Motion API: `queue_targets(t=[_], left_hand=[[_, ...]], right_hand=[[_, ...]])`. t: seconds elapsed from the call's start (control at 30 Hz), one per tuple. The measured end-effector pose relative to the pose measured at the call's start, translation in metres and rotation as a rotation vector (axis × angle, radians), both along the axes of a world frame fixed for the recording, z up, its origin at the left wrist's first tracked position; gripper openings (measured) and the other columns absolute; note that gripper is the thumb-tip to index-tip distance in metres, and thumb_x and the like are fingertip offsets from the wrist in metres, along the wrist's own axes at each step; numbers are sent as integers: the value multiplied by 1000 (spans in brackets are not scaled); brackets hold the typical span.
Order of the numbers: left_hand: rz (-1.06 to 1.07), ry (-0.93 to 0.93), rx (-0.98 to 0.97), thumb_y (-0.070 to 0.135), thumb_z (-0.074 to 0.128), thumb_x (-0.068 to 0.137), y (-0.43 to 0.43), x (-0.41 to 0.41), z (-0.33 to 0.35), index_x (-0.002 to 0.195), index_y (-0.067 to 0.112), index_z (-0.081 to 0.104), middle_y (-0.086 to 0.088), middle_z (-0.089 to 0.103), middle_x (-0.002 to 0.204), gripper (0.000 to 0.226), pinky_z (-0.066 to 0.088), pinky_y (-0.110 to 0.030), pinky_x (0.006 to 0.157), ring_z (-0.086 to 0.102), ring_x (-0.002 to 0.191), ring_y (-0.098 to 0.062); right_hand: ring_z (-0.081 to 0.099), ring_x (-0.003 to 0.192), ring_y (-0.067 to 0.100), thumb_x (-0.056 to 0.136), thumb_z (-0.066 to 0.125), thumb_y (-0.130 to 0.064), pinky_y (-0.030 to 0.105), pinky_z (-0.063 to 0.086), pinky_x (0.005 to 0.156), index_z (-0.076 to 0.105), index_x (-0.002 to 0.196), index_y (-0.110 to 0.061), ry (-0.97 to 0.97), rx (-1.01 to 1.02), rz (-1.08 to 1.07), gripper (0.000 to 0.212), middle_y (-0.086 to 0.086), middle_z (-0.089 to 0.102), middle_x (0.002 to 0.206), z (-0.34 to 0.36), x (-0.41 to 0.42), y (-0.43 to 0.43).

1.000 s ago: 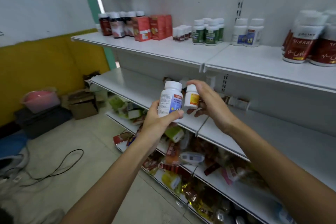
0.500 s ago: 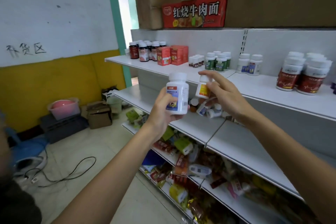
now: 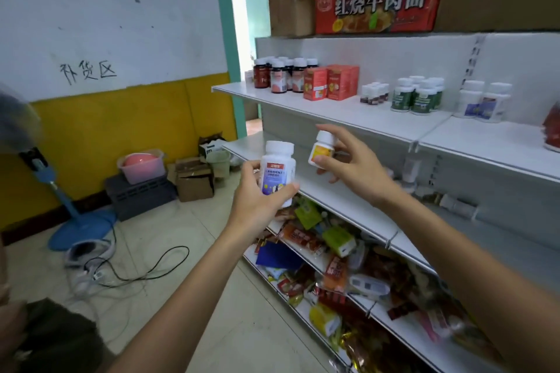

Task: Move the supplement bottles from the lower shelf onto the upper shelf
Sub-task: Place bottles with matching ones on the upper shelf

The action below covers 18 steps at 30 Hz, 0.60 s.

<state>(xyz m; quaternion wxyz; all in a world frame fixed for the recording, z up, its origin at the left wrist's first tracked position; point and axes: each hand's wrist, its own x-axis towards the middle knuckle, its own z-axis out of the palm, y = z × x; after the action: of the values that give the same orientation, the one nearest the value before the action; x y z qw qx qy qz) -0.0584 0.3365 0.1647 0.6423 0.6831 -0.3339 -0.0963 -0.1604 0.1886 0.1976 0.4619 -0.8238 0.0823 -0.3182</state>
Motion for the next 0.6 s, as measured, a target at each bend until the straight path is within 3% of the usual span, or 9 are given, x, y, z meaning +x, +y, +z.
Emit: queue_targets(t=[0.13,0.3,0.43,0.6], left_hand=[[13,-59,-35,18,70,81,0,52,-2,126,28,35,19,53,99,58,51,-21,76,57,78,12],[54,-136,-58,12,70,81,-14,142,-6,125,30,31,21,49,101,62,50,-15,72,56,79,14],[67,-80,0,9,72,78,-29,223,3,132,26,26,13,50,106,73,51,-25,80,57,83,4],[141,-57,22,1,67,77,-45,314,15,120,26,34,2,53,100,60,49,-32,76,56,83,-12]], right_hand=[[67,77,19,88,63,-17,28,52,60,47,117,-41,-17,2,57,41,-4,61,95,-9,67,1],[66,73,20,85,66,-17,23,50,57,48,108,-35,-68,45,92,34,1,63,92,-17,174,-17],[66,75,26,85,66,-17,29,52,59,50,106,-38,-79,76,120,34,7,64,95,-12,264,-31],[57,66,11,86,65,-14,13,42,50,54,114,-24,-65,89,170,32,2,64,88,-1,356,-44]])
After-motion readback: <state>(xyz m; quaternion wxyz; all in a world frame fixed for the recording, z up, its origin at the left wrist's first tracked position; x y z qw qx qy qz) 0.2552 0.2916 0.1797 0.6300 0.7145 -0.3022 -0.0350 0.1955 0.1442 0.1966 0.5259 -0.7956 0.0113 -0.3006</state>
